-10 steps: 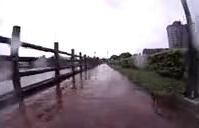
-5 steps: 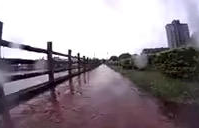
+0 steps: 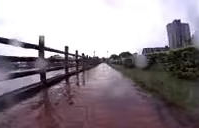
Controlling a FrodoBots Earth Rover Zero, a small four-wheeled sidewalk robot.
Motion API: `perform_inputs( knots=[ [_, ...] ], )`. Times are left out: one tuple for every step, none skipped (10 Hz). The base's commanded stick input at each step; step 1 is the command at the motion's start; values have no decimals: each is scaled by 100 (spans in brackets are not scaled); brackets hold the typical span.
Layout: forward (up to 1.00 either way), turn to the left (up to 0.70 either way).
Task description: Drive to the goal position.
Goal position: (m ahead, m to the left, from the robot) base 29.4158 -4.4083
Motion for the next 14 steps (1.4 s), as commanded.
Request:
perform_inputs(
  knots=[
    [100,0],
    [100,0],
    [100,0],
    [100,0],
    [100,0],
    [100,0],
    [100,0],
    [100,0],
    [100,0],
    [100,0],
    [100,0],
    [100,0],
    [100,0],
    [100,0]
  ],
)
